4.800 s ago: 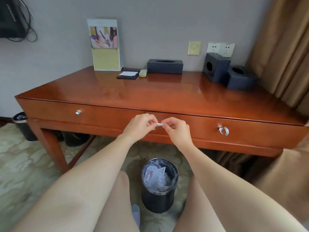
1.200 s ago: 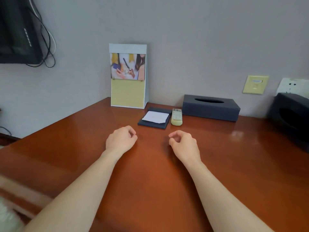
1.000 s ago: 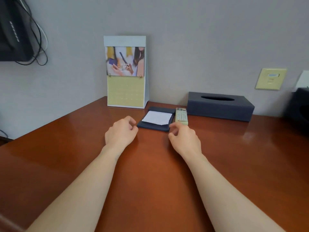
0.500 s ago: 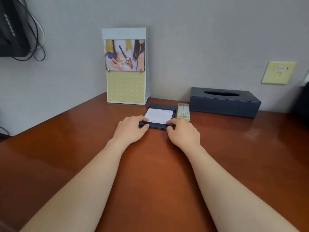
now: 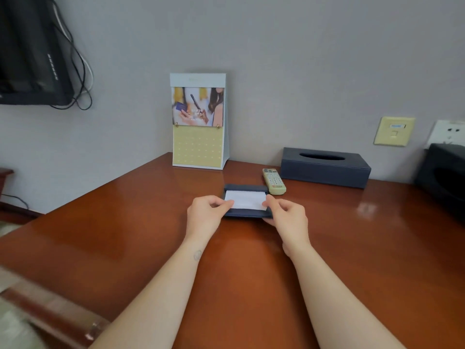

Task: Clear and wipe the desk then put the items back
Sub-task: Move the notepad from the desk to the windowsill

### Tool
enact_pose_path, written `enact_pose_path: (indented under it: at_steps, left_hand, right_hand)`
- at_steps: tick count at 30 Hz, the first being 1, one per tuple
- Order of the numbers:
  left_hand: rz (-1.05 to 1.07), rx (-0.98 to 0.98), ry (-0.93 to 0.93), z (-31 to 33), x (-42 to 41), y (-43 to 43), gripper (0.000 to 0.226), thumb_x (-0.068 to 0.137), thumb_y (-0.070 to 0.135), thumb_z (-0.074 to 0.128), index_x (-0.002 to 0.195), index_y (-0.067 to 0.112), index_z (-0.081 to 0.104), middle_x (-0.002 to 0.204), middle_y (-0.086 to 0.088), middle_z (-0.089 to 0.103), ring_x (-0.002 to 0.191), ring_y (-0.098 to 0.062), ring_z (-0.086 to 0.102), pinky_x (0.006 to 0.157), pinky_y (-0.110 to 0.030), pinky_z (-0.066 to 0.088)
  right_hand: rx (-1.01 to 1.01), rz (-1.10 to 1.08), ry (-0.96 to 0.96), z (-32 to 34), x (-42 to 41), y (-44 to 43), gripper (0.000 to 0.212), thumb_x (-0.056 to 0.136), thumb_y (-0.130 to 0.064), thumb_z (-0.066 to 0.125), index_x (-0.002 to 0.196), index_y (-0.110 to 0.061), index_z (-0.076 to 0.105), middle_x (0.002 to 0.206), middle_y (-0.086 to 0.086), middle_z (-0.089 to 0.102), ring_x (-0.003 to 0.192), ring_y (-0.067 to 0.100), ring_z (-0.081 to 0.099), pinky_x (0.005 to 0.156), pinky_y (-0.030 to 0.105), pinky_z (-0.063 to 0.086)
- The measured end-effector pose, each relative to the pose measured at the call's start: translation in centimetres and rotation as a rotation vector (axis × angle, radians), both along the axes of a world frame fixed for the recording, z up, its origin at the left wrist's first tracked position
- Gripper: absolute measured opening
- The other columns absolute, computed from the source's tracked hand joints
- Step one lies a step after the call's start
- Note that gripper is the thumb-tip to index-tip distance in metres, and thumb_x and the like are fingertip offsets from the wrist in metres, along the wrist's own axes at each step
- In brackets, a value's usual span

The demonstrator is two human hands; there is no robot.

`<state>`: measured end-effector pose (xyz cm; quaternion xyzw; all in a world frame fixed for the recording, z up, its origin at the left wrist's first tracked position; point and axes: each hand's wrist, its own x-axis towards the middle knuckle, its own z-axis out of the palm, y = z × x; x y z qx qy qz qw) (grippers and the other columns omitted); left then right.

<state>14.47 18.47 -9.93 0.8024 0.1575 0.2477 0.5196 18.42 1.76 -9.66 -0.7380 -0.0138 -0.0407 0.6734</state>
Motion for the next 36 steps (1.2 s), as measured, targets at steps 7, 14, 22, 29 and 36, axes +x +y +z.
enact_pose_path:
  at_steps: [7,14,22,29,36]
  left_hand:
    - [-0.010,0.033,-0.038,0.6,-4.8,-4.4,0.016,0.084,0.033,0.072,0.074,0.022,0.072,0.085,0.009,0.066,0.084,-0.005,0.059,0.065,-0.012,0.039]
    - [-0.262,0.114,-0.125,2.6,-10.4,-10.7,0.007,0.083,0.034,0.074,0.080,0.030,0.069,0.099,0.006,0.055,0.088,-0.008,0.063,0.075,-0.010,0.045]
    - [-0.677,0.169,-0.124,3.9,-15.4,-21.0,0.015,0.082,0.028,0.075,0.096,0.027,0.070,0.123,0.009,0.048,0.104,-0.006,0.056,0.079,0.002,0.041]
    - [-0.918,0.114,-0.190,6.0,-19.8,-31.7,0.015,0.080,0.025,0.078,0.091,0.029,0.068,0.111,0.020,0.051,0.101,-0.005,0.059,0.078,-0.003,0.042]
    - [-1.093,0.068,-0.262,7.8,-24.9,-41.4,0.015,0.079,0.027,0.079,0.090,0.028,0.070,0.116,0.012,0.056,0.106,-0.009,0.062,0.087,-0.015,0.045]
  right_hand:
    - [0.014,-0.228,-0.062,-0.3,-5.8,-1.7,0.025,0.088,-0.031,0.066,0.071,-0.013,0.064,0.073,0.002,0.065,0.074,0.017,0.063,0.065,0.026,0.047]
    - [0.549,-0.309,0.121,0.3,-11.9,-8.2,0.024,0.088,-0.007,0.067,0.111,-0.008,0.059,0.110,0.008,0.059,0.098,0.018,0.062,0.076,0.025,0.054]
    - [0.602,-0.411,0.008,2.7,-21.1,-20.9,0.029,0.093,-0.005,0.059,0.121,-0.013,0.061,0.120,0.007,0.061,0.107,0.022,0.062,0.077,0.023,0.055]
    - [0.581,-0.594,-0.096,5.3,-29.1,-31.3,0.039,0.092,-0.006,0.062,0.130,-0.011,0.058,0.121,0.007,0.061,0.100,0.019,0.063,0.078,0.021,0.055]
    - [0.601,-0.748,-0.211,7.4,-37.8,-39.9,0.040,0.089,-0.003,0.064,0.129,-0.005,0.058,0.121,0.014,0.061,0.103,0.024,0.066,0.078,0.021,0.057]
